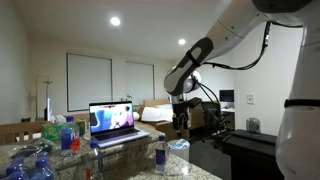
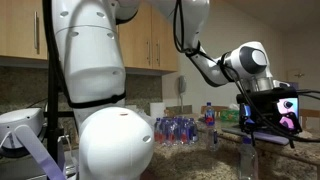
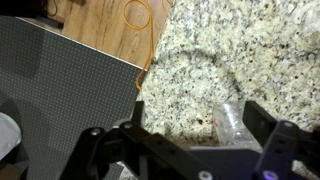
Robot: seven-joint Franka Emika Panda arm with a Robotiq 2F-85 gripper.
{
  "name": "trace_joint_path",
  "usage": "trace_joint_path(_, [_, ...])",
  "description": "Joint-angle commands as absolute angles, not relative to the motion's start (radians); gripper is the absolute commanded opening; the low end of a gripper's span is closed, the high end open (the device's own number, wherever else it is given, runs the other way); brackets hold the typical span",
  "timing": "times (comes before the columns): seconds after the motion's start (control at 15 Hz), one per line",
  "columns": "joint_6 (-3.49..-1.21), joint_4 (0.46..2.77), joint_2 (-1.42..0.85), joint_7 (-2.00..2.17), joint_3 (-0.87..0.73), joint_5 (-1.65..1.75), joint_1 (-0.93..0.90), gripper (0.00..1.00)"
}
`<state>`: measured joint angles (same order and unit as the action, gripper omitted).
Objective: Move the bottle to the left, pick up the bottle near the laptop and put it together with other bottles on the left
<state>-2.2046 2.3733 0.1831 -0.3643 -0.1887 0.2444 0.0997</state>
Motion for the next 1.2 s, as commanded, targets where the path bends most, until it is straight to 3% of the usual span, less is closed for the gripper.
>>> trace_joint_path(0.0, [-2.203,2.372,0.183,-0.366,-0.178,0.242,0.110,1.00])
trace_joint_path(1.13, [-2.196,2.371,0.182,-0.366,-0.177,0.257,0.112,1.00])
